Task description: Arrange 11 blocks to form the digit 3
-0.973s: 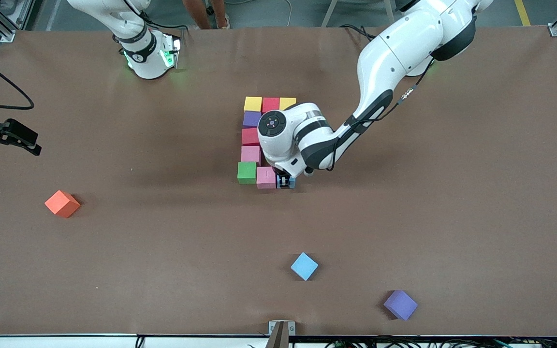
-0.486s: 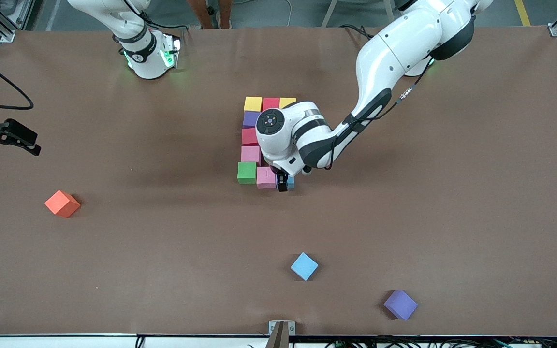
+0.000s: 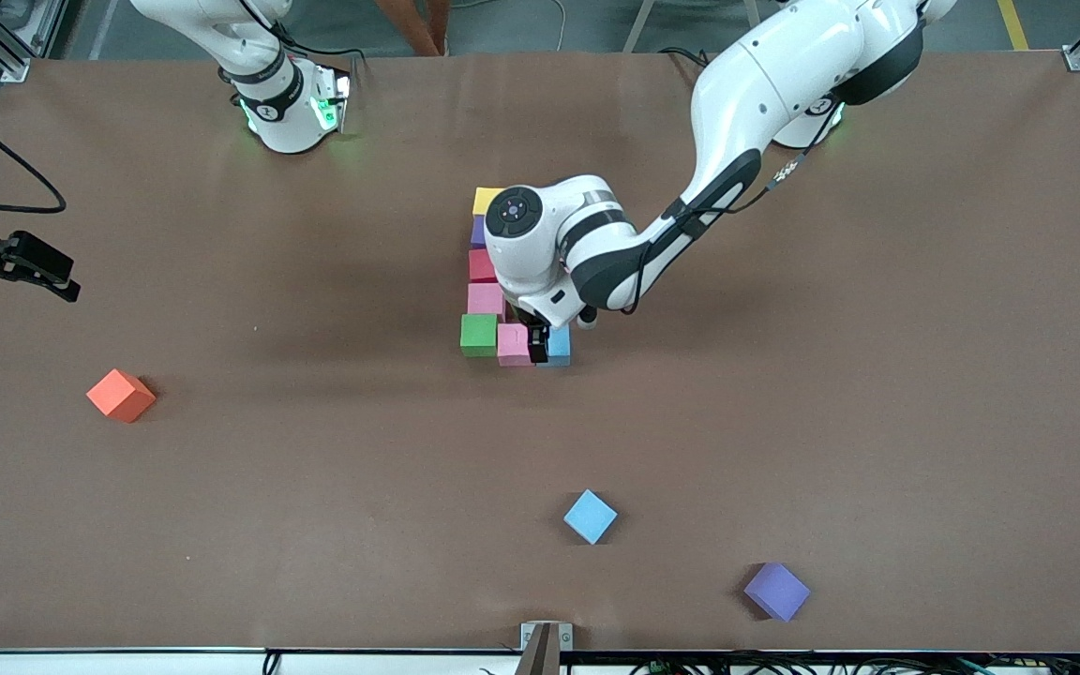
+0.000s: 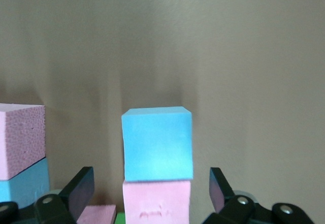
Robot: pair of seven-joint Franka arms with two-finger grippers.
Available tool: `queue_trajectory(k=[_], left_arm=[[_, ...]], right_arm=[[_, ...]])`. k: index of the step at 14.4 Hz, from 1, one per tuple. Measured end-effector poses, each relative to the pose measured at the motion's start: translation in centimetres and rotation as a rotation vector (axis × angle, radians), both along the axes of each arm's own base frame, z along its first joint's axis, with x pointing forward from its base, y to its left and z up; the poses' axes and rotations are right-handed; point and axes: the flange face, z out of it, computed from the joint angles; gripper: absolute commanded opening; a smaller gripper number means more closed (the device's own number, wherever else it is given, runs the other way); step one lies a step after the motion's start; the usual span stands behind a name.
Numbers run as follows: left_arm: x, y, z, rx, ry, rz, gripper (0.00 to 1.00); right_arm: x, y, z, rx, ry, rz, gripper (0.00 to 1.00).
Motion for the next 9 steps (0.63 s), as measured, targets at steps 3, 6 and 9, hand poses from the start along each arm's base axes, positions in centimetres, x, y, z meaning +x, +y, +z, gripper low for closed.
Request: queue_trajectory(k=[3,6,9], left_arm=[[2.7,2.4,4.4,0.014,-0.047,-0.021,1.0],[8.0,8.2,10.1,0.023,-0.114,-0.049,1.0],[13.4,16.2,14.8,0.048,-0.166,-0.06,1.0]], right_arm=[[0.0,0.1,-0.1,0.0,0.003,0.002,1.0],[0.2,0.2,-0.2,0.0,-0.012,0.004,1.0],[0.3,0.2,-0.5,0.0,-0.011,0.004,1.0]])
